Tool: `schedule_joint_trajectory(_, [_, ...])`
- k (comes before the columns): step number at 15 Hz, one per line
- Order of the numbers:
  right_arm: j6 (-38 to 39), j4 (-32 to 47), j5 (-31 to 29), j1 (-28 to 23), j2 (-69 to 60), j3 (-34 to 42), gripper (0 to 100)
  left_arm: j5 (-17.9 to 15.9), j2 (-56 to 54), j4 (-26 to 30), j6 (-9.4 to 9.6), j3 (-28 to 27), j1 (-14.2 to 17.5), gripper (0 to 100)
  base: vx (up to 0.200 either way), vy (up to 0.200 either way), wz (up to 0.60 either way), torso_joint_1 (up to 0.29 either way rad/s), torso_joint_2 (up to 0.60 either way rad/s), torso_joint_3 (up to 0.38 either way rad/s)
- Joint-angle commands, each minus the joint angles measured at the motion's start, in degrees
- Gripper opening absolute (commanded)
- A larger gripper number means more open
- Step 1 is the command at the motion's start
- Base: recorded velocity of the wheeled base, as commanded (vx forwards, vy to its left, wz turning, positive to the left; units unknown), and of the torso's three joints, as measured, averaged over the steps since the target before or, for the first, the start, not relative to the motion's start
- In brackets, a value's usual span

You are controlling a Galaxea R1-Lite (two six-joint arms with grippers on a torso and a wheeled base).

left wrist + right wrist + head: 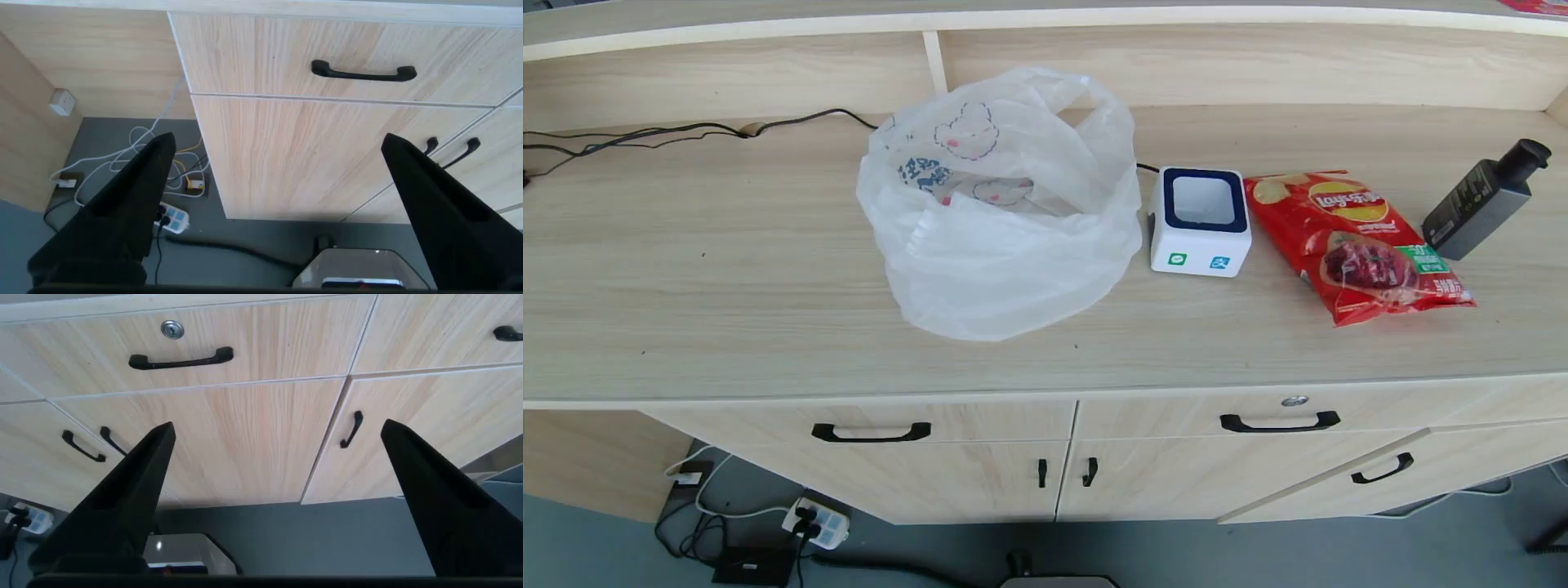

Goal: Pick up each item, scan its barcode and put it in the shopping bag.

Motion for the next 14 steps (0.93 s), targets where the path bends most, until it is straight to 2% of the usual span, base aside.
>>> schedule_joint_trajectory(1, [0.1,0.0,0.0,0.0,0.0,0.0,100,0.0,0.1,0.0,-0.01,0.0,0.0,100,0.000,0.000,0.00,0.000,0.00,0.000])
schedule_joint_trajectory(5, [-1.5,0.1,0.2,0.0,0.0,0.0,100,0.0,0.1,-0.3,-0.19,0.0,0.0,100,0.000,0.000,0.00,0.000,0.00,0.000])
schedule_joint_trajectory(7, [-3.1,0.7,4.3,0.4,2.8,-6.3,100,0.0,0.1,-0.3,-0.10,0.0,0.0,100,0.000,0.000,0.00,0.000,0.00,0.000])
schedule_joint_trajectory(8, [0.8,3.5,9.1,0.8,18.5,-18.5,100,0.0,0.1,-0.3,-0.19,0.0,0.0,100,0.000,0.000,0.00,0.000,0.00,0.000])
schedule_joint_trajectory(9, [2.1,3.1,10.9,1.1,24.3,-22.4,100,0.0,0.1,-0.3,-0.19,0.0,0.0,100,0.000,0.000,0.00,0.000,0.00,0.000])
schedule_joint_trajectory(10, [2.0,-1.1,13.8,2.3,37.4,-30.7,100,0.0,0.1,-0.3,-0.01,0.0,0.0,100,0.000,0.000,0.00,0.000,0.00,0.000])
schedule_joint_trajectory(12, [-0.2,-4.1,18.4,6.5,49.5,-35.7,100,0.0,0.1,-0.2,0.17,0.0,0.0,100,0.000,0.000,0.00,0.000,0.00,0.000])
schedule_joint_trajectory(14, [-3.7,-4.5,19.5,6.7,58.4,-41.7,100,0.0,0.1,-0.3,0.34,0.0,0.0,100,0.000,0.000,0.00,0.000,0.00,0.000])
